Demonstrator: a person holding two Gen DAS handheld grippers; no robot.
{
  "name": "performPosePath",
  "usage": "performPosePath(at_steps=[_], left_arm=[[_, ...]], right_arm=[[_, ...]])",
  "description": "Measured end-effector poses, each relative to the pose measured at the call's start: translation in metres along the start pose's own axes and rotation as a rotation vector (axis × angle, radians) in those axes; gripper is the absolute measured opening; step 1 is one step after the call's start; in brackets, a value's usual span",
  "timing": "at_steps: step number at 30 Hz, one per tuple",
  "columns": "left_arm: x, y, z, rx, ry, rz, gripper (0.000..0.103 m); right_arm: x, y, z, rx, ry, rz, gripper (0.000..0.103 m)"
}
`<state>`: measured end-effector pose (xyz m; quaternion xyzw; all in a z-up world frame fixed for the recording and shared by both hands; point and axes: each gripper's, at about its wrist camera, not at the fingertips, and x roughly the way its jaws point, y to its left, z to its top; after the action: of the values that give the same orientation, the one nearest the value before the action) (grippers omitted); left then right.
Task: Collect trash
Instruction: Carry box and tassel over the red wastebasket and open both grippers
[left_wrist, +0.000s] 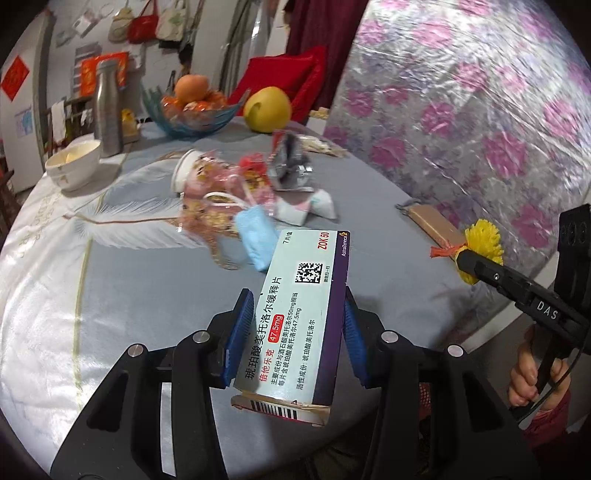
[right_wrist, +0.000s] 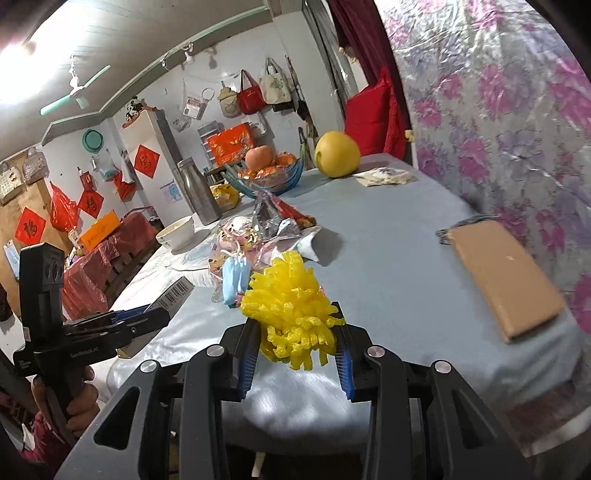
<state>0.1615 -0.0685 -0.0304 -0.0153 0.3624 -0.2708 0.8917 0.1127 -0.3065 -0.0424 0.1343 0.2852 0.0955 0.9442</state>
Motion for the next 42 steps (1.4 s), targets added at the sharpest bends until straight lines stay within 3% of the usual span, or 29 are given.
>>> performPosePath(at_steps=[24,42], left_arm=[[-0.048,-0.094,-0.017,0.187,-0.097,-0.040,0.047],[-0.018,-0.147,-0.026,0.281,-0.011,-0.109,0.047]], right_arm=[[-0.105,-0.038,-0.041,-0.032,-0.030,-0.151,0.036],[-0.117,-0.086,-0.068,0.031,0.049,-0.215,0.036]])
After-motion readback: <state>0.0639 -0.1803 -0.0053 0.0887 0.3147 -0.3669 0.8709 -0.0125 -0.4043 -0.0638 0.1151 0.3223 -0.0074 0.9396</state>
